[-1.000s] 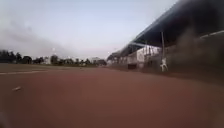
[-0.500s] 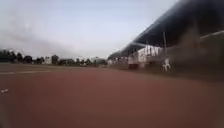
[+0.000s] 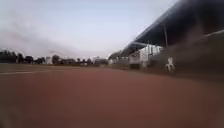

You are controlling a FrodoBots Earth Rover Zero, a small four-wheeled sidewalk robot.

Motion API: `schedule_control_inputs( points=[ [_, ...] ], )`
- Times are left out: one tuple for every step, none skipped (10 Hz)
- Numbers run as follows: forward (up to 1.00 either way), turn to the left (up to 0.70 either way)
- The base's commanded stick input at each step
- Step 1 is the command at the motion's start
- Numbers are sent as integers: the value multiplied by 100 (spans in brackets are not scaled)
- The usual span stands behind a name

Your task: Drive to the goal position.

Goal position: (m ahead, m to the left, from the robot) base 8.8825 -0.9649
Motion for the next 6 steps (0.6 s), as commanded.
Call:
schedule_control_inputs(
  points=[
    [70, 0],
    [70, 0],
    [70, 0],
    [70, 0],
    [70, 0],
    [70, 0]
  ],
)
